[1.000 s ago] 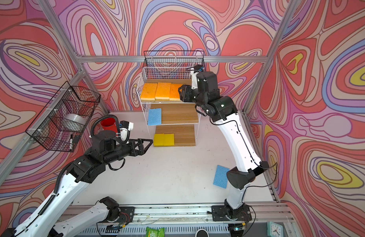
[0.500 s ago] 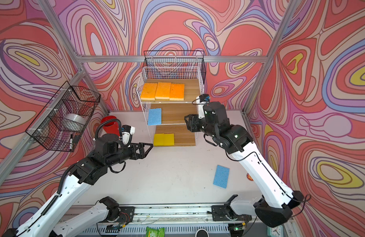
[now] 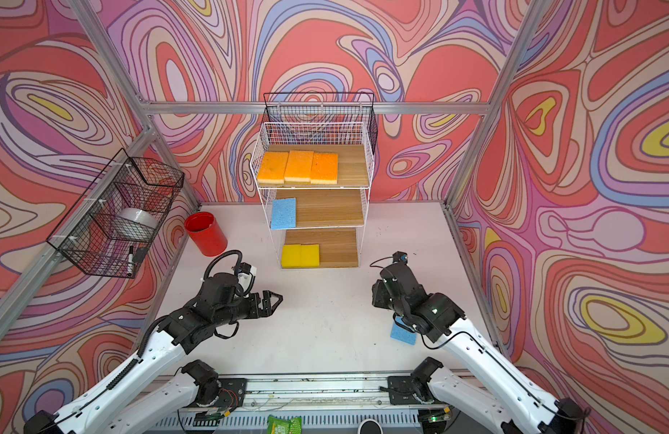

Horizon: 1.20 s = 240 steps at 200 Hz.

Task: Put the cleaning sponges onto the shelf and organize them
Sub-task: 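Withdraw the right gripper from the shelf and move it over the blue sponge, then lower the open right gripper onto the blue sponge on the table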

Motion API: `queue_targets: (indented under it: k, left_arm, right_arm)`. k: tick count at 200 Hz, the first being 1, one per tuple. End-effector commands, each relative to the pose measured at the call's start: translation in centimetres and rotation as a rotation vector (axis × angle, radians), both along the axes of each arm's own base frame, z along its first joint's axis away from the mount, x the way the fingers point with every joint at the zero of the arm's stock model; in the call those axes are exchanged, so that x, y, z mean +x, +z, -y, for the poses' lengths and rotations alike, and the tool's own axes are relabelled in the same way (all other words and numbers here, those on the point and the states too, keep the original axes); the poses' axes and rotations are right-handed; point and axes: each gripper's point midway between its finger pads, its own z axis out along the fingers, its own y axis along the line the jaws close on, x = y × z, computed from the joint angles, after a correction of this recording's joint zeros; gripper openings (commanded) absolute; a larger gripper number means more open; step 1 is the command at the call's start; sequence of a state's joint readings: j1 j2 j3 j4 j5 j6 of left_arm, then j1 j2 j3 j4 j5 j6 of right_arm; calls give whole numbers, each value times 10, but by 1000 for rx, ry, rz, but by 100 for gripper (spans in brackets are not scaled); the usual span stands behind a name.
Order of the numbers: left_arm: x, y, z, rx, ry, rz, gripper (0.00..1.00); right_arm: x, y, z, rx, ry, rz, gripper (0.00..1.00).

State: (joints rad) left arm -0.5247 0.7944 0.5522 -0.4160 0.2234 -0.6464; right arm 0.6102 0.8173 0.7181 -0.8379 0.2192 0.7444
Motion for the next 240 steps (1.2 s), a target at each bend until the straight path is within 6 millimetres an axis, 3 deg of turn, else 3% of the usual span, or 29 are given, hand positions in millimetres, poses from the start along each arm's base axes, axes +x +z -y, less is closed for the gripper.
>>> queue_targets:
  k: [1, 32, 83, 104, 170, 191, 212, 240]
  left_arm:
    - [-3, -15, 4, -46, 15, -18, 92]
    - [-5, -25, 7, -64, 13, -39, 92]
    - [-2, -33, 14, -87, 6, -47, 92]
    - [-2, -34, 14, -84, 5, -46, 92]
    - [1, -38, 18, -86, -5, -55, 92]
    - [1, -38, 19, -87, -8, -53, 92]
    - [1, -36, 19, -89, -11, -51, 92]
    - [-1, -33, 17, -84, -10, -44, 92]
  right_arm:
    - [-5, -20, 19, 20, -157, 2, 40]
    - [-19, -60, 39, -37, -256, -76, 51]
    - [-17, -79, 41, -46, -332, -119, 53]
    - [-20, -101, 41, -35, -356, -143, 49]
    - [-12, -118, 33, -76, -334, -190, 40]
    - [-8, -121, 28, -76, -316, -201, 28]
    - [-6, -125, 21, -54, -297, -208, 26]
    - [-2, -133, 10, -43, -257, -243, 13]
